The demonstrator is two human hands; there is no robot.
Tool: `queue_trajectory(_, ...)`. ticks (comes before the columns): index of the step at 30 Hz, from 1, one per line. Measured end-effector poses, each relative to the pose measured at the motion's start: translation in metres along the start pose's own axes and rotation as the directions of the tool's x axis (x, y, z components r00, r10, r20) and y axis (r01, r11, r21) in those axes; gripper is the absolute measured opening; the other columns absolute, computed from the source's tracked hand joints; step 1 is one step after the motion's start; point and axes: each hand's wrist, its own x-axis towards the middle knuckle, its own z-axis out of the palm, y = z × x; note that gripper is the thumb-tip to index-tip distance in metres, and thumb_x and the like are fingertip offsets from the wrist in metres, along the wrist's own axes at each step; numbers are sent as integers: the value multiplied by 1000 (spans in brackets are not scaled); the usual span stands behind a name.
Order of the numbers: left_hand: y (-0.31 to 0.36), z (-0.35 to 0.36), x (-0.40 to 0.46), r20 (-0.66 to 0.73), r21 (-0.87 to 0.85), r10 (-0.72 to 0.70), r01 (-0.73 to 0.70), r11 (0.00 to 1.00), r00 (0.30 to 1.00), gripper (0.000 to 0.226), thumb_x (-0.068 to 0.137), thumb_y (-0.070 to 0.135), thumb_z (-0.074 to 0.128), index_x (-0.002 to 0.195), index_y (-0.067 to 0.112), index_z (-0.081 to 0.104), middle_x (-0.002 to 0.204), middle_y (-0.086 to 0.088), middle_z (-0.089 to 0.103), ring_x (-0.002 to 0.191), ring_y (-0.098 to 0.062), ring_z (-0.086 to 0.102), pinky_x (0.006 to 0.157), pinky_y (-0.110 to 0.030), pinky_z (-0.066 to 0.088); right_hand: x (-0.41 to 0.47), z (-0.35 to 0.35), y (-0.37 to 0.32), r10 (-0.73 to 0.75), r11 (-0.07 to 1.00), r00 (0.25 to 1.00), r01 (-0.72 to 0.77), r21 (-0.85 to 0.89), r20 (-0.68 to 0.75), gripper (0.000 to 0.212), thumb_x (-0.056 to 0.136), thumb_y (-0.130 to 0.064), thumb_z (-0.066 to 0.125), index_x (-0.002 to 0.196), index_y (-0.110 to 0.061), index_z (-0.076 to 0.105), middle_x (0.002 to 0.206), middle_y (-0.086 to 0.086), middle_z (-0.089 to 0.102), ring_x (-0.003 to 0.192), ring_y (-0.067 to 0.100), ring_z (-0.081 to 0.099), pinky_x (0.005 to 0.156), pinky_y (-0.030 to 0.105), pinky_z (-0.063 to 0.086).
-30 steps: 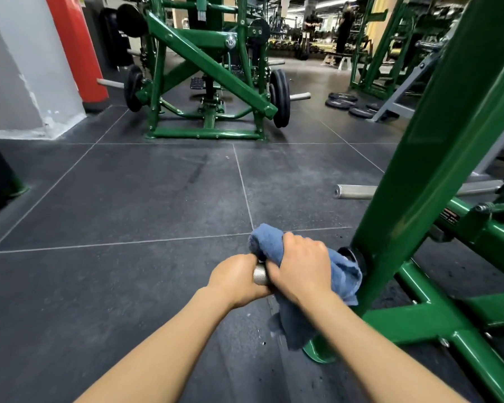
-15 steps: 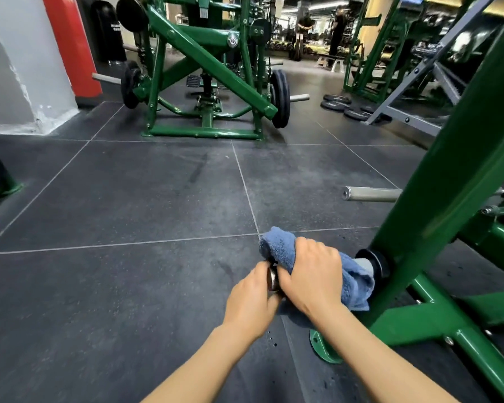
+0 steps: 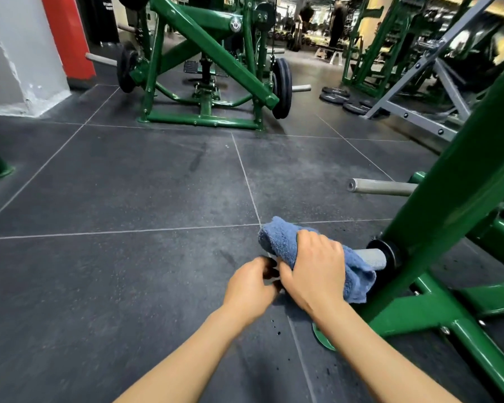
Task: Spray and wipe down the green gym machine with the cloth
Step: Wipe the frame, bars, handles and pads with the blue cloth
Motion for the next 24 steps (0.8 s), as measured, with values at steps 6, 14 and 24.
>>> queue_trajectory(6,13,-15,-3,-13,-48,-39,38,998,999,30,93,19,50,122,20,58,104,6,68,101,-13,62,88,-28,48,44,6,-4,110,994,933,-102,-42,344,23,84,-39,46,87,-16,47,98,8,68,93,31,62,76,38,33)
queue_trajectory(14,44,-29,-26,-76,-423,-116,73,903,990,46,100,44,34,93,5,57,101,-9,65,100,-27,58,92,-39,44,-15,-11,-20,56,996,998,-56,68,-2,21,65,-36,54,67,-20,41,61,2,53,59,28,52,61,35,28)
queue_trajectory(24,48,-67,-11,-355,-375,-252,110,920,900,33,99,19,46,131,19,47,125,-6,57,105,-19,53,83,-20,36,2,-39,-11,-413,849,866,254,464,282,42,85,-52,38,104,-21,59,104,-8,63,107,15,54,95,35,39)
